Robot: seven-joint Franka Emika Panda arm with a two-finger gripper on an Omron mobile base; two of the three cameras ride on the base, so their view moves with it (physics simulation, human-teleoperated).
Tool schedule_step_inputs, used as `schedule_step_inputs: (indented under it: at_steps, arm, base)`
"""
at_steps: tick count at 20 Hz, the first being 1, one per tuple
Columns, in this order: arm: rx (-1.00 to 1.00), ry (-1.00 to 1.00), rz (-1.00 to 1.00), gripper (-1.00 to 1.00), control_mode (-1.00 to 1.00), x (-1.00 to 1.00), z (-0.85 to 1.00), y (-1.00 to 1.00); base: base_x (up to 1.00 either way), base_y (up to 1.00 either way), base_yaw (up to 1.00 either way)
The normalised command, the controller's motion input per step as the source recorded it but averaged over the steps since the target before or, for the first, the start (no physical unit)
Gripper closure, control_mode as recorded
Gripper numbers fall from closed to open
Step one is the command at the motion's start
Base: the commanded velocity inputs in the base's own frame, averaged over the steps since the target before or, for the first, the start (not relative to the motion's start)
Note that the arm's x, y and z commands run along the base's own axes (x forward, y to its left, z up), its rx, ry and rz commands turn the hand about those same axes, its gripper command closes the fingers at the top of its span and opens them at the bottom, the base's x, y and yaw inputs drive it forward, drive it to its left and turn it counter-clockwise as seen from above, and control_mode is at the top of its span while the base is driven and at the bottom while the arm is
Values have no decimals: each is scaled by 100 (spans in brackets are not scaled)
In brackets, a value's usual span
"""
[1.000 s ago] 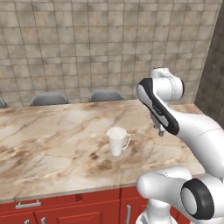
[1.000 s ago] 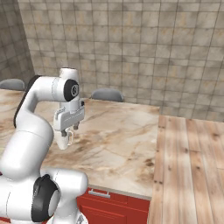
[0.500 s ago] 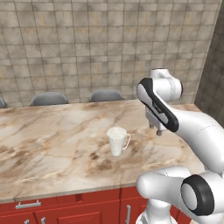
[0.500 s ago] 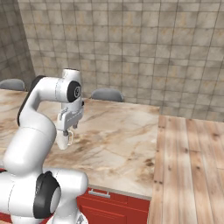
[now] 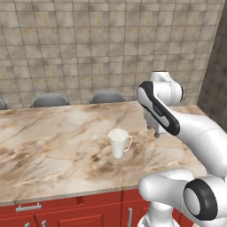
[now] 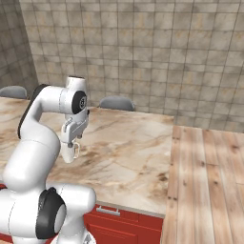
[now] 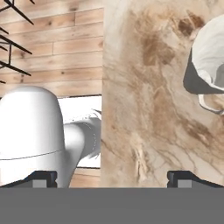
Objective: Pick the jug and bowl and place them in the sink. Then turn on the water.
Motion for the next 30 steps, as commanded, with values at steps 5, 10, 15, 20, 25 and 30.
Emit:
schedule_step_inputs:
  at_steps: [5, 10, 15, 20, 25, 30]
  arm:
    - [1, -6, 1, -100, -100, 12, -6, 13]
    - [1, -5, 2, -100, -100, 26, -10, 6]
    - [3, -1, 3, -100, -100, 35, -7, 1]
    - [5, 0, 8, -100, -100, 6, -8, 0]
    - [0, 0, 5, -100, -100, 6, -5, 9]
    - [0, 0, 6, -100, -100, 5, -12, 9]
  base:
    - [0, 0, 0]
    - [0, 0, 0]
    - [0, 0, 0]
    - [0, 0, 0]
    - [0, 0, 0]
    - [0, 0, 0]
